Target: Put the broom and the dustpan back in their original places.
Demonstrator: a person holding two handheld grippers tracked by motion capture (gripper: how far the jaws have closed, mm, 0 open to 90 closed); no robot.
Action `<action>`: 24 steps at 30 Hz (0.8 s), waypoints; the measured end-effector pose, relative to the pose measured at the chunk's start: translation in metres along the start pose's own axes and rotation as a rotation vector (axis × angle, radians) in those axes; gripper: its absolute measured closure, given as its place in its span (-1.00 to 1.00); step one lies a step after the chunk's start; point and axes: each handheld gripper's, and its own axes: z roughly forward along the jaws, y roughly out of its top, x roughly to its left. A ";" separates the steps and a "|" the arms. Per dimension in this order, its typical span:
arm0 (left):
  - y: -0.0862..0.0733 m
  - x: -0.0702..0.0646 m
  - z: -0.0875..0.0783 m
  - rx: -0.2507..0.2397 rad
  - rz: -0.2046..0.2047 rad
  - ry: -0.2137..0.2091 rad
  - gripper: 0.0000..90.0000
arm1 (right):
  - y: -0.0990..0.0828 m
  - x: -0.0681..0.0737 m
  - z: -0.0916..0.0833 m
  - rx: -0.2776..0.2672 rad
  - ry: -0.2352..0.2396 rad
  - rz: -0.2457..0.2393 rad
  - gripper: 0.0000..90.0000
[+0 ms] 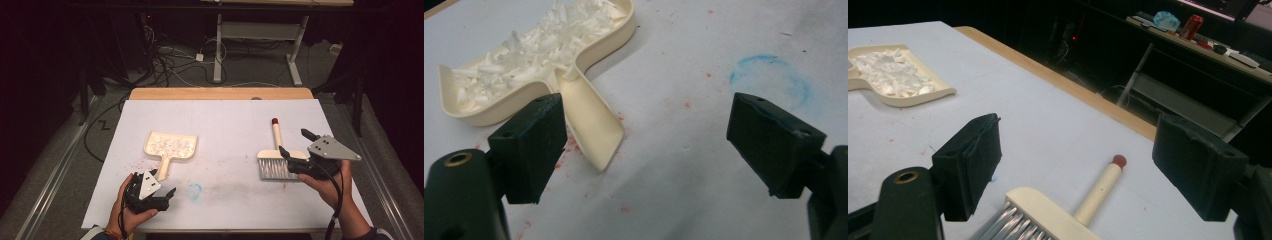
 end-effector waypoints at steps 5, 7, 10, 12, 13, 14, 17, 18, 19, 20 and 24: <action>0.001 0.000 -0.001 -0.007 -0.006 -0.008 -0.64 | -0.004 0.004 -0.007 0.000 0.012 -0.008 -0.55; 0.001 0.000 0.000 -0.004 -0.003 -0.010 -0.64 | -0.006 0.006 -0.010 0.001 0.013 -0.016 -0.55; 0.001 -0.001 0.000 0.000 -0.004 -0.011 -0.64 | -0.011 0.007 -0.015 -0.025 0.003 -0.025 -0.51; 0.000 -0.001 0.000 -0.003 0.000 -0.013 -0.64 | -0.014 0.007 -0.017 -0.030 0.009 -0.029 -0.51; 0.000 -0.001 0.000 -0.003 0.001 -0.012 -0.64 | -0.015 0.007 -0.018 -0.027 0.013 -0.026 -0.51; 0.000 -0.001 0.000 -0.006 -0.001 -0.013 -0.64 | -0.017 0.007 -0.019 -0.021 0.011 -0.026 -0.52; 0.000 -0.001 0.000 0.001 0.006 -0.013 -0.64 | -0.023 0.006 -0.021 -0.011 0.015 -0.023 -0.52; 0.000 -0.001 0.000 0.000 0.005 -0.014 -0.64 | -0.026 0.006 -0.022 -0.006 0.010 -0.024 -0.52; 0.000 -0.001 0.000 0.002 0.006 -0.015 -0.64 | -0.028 0.005 -0.023 -0.004 0.011 -0.021 -0.52; 0.001 -0.002 0.000 0.003 0.006 -0.015 -0.64 | -0.030 0.005 -0.023 -0.001 0.013 -0.021 -0.52; 0.001 -0.002 0.000 0.004 0.010 -0.016 -0.64 | -0.036 0.001 -0.027 0.004 0.003 -0.014 -0.51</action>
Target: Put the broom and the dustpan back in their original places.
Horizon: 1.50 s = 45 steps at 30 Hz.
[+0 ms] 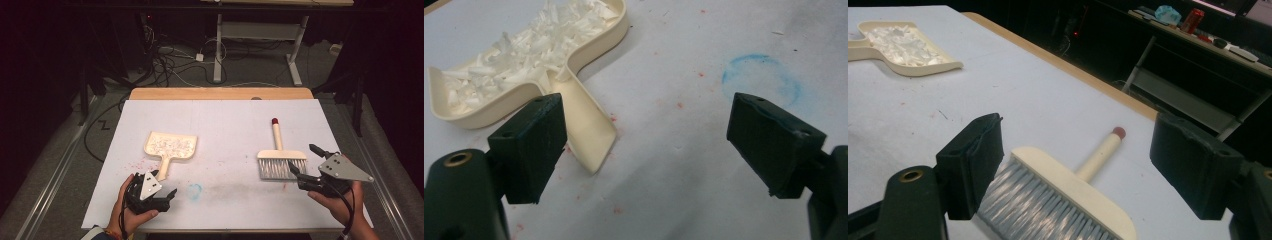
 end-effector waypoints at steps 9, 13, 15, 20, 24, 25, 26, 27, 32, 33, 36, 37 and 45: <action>0.000 0.000 -0.001 -0.004 0.007 0.005 -0.64 | -0.016 -0.001 -0.004 0.025 -0.008 -0.007 -0.51; 0.000 0.000 -0.001 -0.007 0.002 0.005 -0.64 | -0.024 0.000 -0.005 0.036 -0.009 -0.011 -0.51; 0.000 0.001 -0.001 -0.006 0.004 0.007 -0.64 | -0.028 -0.001 -0.006 0.039 -0.012 -0.007 -0.51; 0.001 0.001 0.001 -0.004 0.006 0.005 -0.64 | -0.039 -0.001 -0.009 0.051 -0.017 -0.001 -0.51; 0.002 0.003 0.001 -0.006 -0.008 0.012 -0.64 | -0.046 -0.003 -0.010 0.064 -0.012 0.019 -0.52; 0.002 0.003 0.000 -0.009 -0.010 0.014 -0.64 | -0.048 -0.003 -0.011 0.066 -0.016 0.015 -0.51; 0.002 0.003 0.000 -0.011 -0.010 0.017 -0.64 | -0.050 -0.003 -0.012 0.063 -0.021 0.013 -0.51; 0.002 0.003 -0.001 -0.014 -0.010 0.019 -0.64 | -0.052 -0.003 -0.013 0.064 -0.017 0.016 -0.51; 0.002 0.004 -0.002 -0.015 -0.020 0.028 -0.64 | -0.060 0.001 -0.018 0.067 -0.017 0.008 -0.52; 0.002 0.004 -0.002 -0.016 -0.022 0.032 -0.64 | -0.061 0.002 -0.018 0.068 -0.014 0.005 -0.52; 0.003 0.004 -0.002 -0.021 -0.024 0.036 -0.64 | -0.066 0.007 -0.019 0.077 -0.004 0.007 -0.52; 0.003 0.004 -0.002 -0.021 -0.021 0.040 -0.64 | -0.067 0.009 -0.019 0.081 -0.001 -0.003 -0.52; 0.003 0.002 -0.002 -0.019 -0.005 0.035 -0.64 | -0.069 0.012 -0.017 0.088 0.016 0.008 -0.52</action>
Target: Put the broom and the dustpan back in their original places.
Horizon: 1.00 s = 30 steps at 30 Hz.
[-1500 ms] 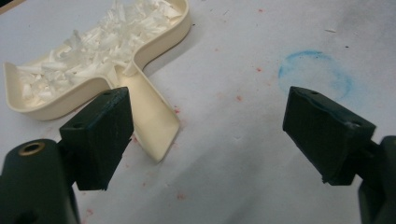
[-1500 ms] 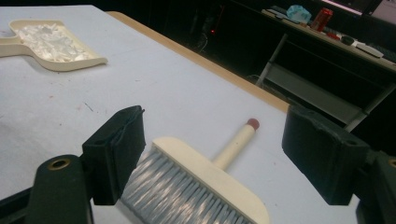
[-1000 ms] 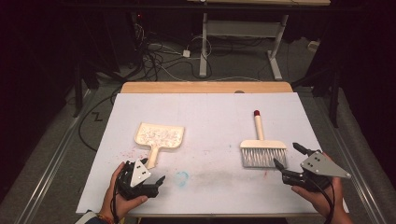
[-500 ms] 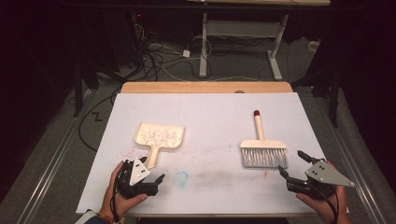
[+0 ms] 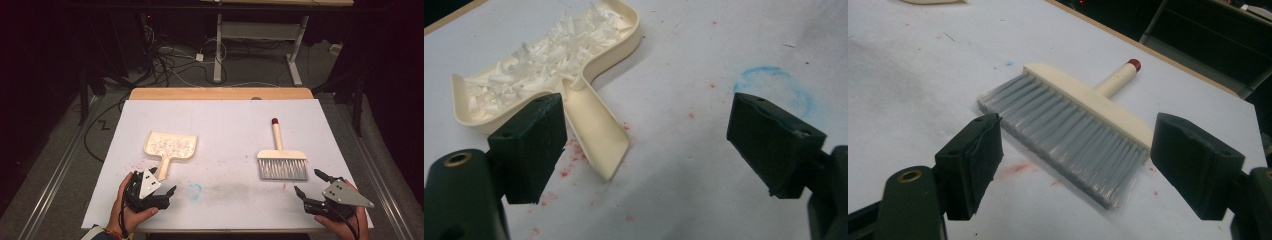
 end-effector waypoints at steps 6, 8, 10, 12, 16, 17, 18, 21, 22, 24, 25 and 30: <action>-0.001 -0.002 -0.001 -0.009 0.022 -0.004 -0.64 | 0.000 0.003 -0.003 0.007 -0.005 -0.003 -0.52; 0.001 -0.004 -0.001 -0.011 0.037 -0.005 -0.64 | 0.001 0.004 -0.006 0.000 -0.012 -0.004 -0.52; 0.002 -0.005 0.000 -0.007 0.047 -0.009 -0.64 | 0.002 0.003 -0.007 -0.005 -0.017 0.000 -0.52; 0.002 -0.005 0.002 -0.006 0.048 -0.012 -0.64 | 0.001 0.003 -0.007 -0.004 -0.018 0.001 -0.52; 0.002 -0.004 0.003 0.003 0.050 -0.012 -0.64 | -0.001 0.001 -0.006 0.009 -0.018 0.008 -0.52; 0.002 -0.004 0.004 0.004 0.051 -0.012 -0.64 | -0.001 0.001 -0.005 0.009 -0.018 0.006 -0.52; 0.002 -0.005 0.004 0.005 0.053 -0.013 -0.64 | -0.001 0.001 -0.006 0.007 -0.018 0.004 -0.52; 0.002 -0.006 0.004 0.007 0.055 -0.014 -0.64 | -0.001 0.001 -0.006 0.007 -0.019 0.007 -0.51; 0.002 -0.006 0.004 0.007 0.056 -0.016 -0.64 | 0.000 0.001 -0.006 0.006 -0.018 0.008 -0.52; 0.002 -0.006 0.004 0.007 0.054 -0.014 -0.64 | 0.000 0.001 -0.005 0.008 -0.018 0.005 -0.51; 0.002 -0.005 0.004 0.006 0.054 -0.015 -0.64 | 0.000 0.001 -0.005 0.011 -0.020 0.004 -0.52; 0.003 -0.005 0.005 0.008 0.055 -0.013 -0.64 | 0.000 0.000 -0.004 0.017 -0.005 0.001 -0.40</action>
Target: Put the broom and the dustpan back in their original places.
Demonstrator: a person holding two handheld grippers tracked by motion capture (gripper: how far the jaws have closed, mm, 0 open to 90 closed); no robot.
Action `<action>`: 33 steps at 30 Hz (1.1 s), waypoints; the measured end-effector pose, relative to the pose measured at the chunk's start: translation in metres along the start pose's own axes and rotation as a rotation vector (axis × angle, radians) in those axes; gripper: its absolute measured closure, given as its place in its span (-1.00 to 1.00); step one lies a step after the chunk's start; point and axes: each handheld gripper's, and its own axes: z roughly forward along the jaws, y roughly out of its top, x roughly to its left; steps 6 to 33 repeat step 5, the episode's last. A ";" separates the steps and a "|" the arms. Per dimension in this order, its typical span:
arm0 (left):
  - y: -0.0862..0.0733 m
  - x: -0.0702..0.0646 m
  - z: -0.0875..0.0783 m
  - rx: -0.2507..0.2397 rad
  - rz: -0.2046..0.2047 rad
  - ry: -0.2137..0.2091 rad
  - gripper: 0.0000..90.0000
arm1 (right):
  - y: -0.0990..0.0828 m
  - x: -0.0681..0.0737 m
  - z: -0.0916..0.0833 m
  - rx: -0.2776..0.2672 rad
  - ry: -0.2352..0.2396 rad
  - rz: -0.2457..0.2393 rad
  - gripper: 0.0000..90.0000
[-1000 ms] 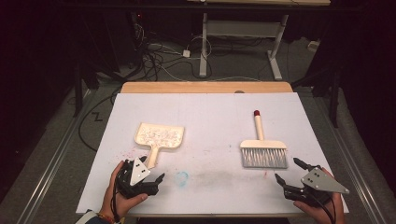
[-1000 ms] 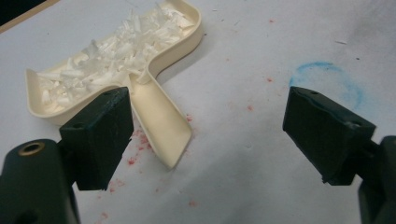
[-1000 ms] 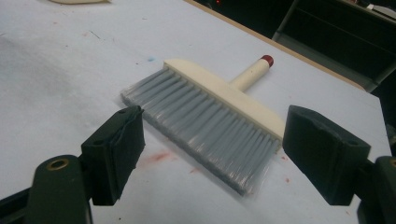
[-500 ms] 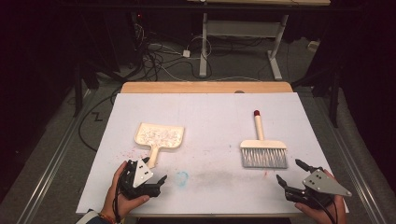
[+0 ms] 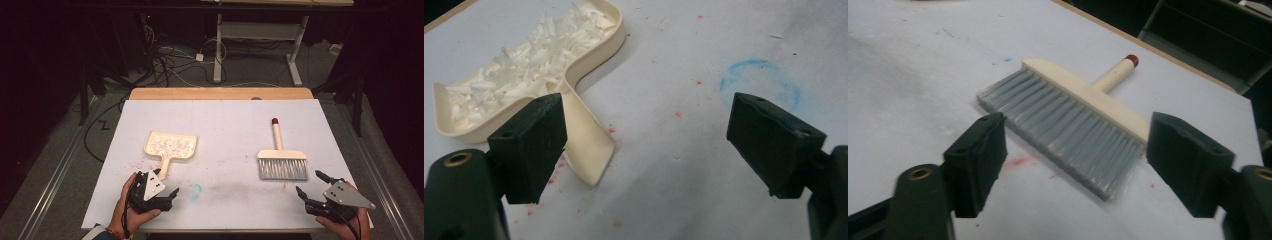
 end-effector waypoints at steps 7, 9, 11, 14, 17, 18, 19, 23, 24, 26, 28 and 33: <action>0.003 0.001 0.002 -0.006 -0.001 -0.002 -0.64 | 0.000 -0.001 0.000 0.000 -0.002 0.002 -0.45; 0.003 0.001 0.002 -0.006 -0.001 -0.002 -0.64 | 0.000 -0.001 0.000 0.000 -0.002 0.002 -0.45; 0.003 0.001 0.002 -0.006 -0.001 -0.002 -0.64 | 0.000 -0.001 0.000 0.000 -0.002 0.002 -0.45; 0.003 0.001 0.002 -0.006 -0.001 -0.002 -0.64 | 0.000 -0.001 0.000 0.000 -0.002 0.002 -0.45; 0.003 0.001 0.002 -0.006 -0.001 -0.002 -0.64 | 0.000 -0.001 0.000 0.000 -0.002 0.002 -0.45; 0.003 0.001 0.002 -0.006 -0.001 -0.002 -0.64 | 0.000 -0.001 0.000 0.000 -0.002 0.002 -0.45; 0.003 0.001 0.002 -0.006 -0.001 -0.002 -0.64 | 0.000 -0.001 0.000 0.000 -0.002 0.002 -0.45; 0.003 0.001 0.002 -0.006 -0.001 -0.002 -0.64 | 0.000 -0.001 0.000 0.000 -0.002 0.002 -0.45; 0.003 0.001 0.002 -0.006 -0.001 -0.002 -0.64 | 0.000 -0.001 0.000 0.000 -0.002 0.002 -0.45; 0.003 0.001 0.002 -0.006 -0.001 -0.002 -0.64 | 0.000 -0.001 0.000 0.000 -0.002 0.002 -0.45; 0.003 0.001 0.002 -0.006 -0.001 -0.002 -0.64 | 0.000 -0.001 0.000 0.000 -0.002 0.002 -0.45; 0.003 0.001 0.002 -0.006 -0.001 -0.002 -0.64 | 0.000 -0.001 0.000 0.000 -0.002 0.002 -0.45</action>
